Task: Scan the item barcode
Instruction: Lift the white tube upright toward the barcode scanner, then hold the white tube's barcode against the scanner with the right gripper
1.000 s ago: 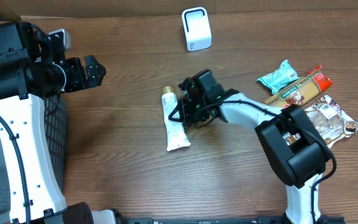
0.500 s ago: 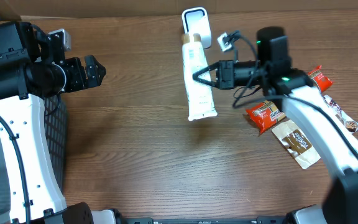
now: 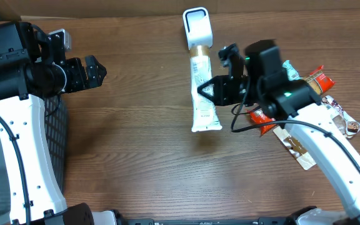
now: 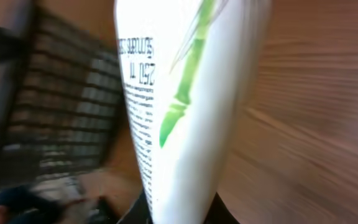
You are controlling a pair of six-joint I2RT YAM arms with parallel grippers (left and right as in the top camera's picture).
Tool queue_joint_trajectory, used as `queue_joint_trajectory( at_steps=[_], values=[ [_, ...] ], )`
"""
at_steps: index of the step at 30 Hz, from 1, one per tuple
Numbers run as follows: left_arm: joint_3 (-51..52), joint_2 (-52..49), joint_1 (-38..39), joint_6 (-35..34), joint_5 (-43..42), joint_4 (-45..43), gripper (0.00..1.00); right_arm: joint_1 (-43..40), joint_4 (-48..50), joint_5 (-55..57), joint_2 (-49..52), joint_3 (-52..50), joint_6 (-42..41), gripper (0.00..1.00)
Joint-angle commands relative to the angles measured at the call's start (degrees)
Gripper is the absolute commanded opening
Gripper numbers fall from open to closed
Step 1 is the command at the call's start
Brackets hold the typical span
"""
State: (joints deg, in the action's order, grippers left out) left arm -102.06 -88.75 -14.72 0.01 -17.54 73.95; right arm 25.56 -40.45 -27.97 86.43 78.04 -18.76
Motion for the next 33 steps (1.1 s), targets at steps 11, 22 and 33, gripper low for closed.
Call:
queue_joint_trajectory(
  at_steps=[11,22,33],
  values=[
    [-1.2,0.3,0.1,0.2,0.2,0.0,0.99,2.8,3.9,54.2,20.6,31.4,29.8,0.04],
    [-1.2,0.3,0.1,0.2,0.2,0.0,1.00,2.5,33.9,65.4,41.7,31.4,68.8,0.04],
    [-1.2,0.3,0.1,0.2,0.2,0.0,1.00,2.0,40.7,63.2,50.6,31.4,72.0,0.04]
  ],
)
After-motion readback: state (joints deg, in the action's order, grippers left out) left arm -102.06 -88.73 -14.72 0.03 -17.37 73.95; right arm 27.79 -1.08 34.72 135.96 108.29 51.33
